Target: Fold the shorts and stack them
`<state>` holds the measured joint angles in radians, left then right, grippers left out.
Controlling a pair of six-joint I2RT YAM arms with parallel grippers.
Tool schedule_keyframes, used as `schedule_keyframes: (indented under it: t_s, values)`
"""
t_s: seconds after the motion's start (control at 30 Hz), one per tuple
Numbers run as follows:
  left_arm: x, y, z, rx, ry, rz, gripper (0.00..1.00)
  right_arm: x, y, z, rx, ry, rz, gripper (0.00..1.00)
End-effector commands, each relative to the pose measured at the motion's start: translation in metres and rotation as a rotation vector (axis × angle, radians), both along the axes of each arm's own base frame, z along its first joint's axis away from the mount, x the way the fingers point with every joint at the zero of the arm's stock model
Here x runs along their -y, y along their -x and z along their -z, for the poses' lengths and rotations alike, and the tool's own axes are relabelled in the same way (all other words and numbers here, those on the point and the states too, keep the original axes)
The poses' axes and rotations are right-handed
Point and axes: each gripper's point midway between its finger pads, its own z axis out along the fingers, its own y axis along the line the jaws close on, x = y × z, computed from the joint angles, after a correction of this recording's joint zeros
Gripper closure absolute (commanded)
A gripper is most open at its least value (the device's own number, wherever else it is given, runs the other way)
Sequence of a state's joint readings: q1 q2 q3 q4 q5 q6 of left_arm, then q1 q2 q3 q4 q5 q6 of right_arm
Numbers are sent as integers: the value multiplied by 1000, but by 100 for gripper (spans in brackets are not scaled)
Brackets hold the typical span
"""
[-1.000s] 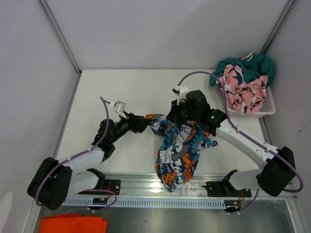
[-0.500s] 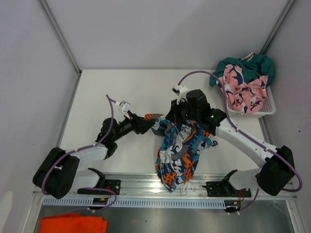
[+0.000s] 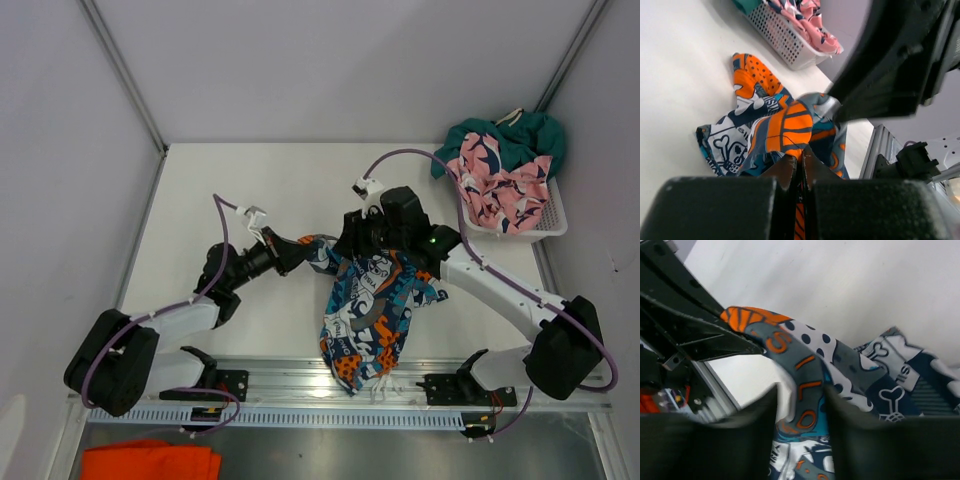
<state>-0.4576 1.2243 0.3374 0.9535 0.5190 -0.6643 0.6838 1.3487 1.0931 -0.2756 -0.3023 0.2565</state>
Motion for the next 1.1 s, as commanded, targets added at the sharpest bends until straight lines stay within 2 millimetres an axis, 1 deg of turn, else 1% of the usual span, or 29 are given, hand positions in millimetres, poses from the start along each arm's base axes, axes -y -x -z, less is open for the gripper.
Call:
schedule_keyframes:
  t_s: [0.0,0.03,0.07,0.1,0.13,0.17,0.2,0.23,0.27,0.33,0.37,0.4,0.43,0.47,0.5,0.53,0.57,0.6,0.67,0.7,0.77,0.8,0.83,0.9,0.93,1.03,1.07]
  values:
    - [-2,-5,-27,81,11,-20,100,4,9,10,-24,20,6,45]
    - [-3,-8,-27,78,5,-31,100,4,15,11,-21,28,11,36]
    - [-6,-14,-23,61,-7,-69,100,4,23,12,-17,41,17,26]
    - [-8,-20,-21,54,-29,-96,100,1,40,22,3,97,22,22]
    - [-12,-26,-4,-13,-75,-130,100,2,51,14,39,101,24,19]
    - [-22,-38,6,-53,-107,-217,100,7,55,16,66,134,63,18]
    - [-28,-43,16,-89,-136,-257,100,6,66,19,71,149,59,18]
    - [-33,-47,24,-127,-164,-289,100,3,90,25,68,167,11,18]
    - [-44,-55,30,-149,-177,-350,100,5,96,29,64,178,29,19]
    - [-57,-61,40,-192,-204,-421,100,12,115,44,45,221,25,19]
    - [-68,-62,54,-250,-246,-467,100,9,134,44,51,223,-11,21]
    - [-80,-69,57,-267,-265,-536,100,13,136,47,58,233,29,21]
    - [-88,-70,62,-293,-274,-567,100,17,144,51,60,253,34,22]
    - [-98,-71,69,-325,-288,-596,100,17,158,54,81,262,18,24]
    - [-102,-71,70,-337,-286,-607,100,18,167,57,70,267,19,25]
    - [-113,-75,72,-345,-289,-661,100,18,174,59,73,273,14,29]
    - [-116,-76,72,-348,-290,-670,100,16,188,63,88,286,-17,35]
    - [-117,-76,72,-348,-297,-675,100,17,195,71,91,323,-30,36]
    - [-119,-76,72,-344,-303,-680,100,17,208,80,93,356,-36,37]
    - [-120,-76,73,-350,-310,-684,100,15,221,87,122,402,-69,38]
    - [-121,-77,74,-353,-320,-693,100,13,233,93,137,431,-85,37]
    - [-121,-78,73,-352,-321,-693,100,10,245,94,164,441,-119,37]
    - [-121,-78,74,-351,-322,-693,100,8,250,100,179,472,-130,37]
    - [-120,-78,74,-353,-322,-685,100,11,256,103,190,500,-115,35]
    - [-119,-78,75,-355,-321,-684,100,9,263,107,192,517,-131,35]
    - [-117,-79,74,-354,-320,-675,100,13,269,114,182,548,-117,32]
    - [-117,-80,73,-351,-318,-673,100,13,272,119,183,565,-119,30]
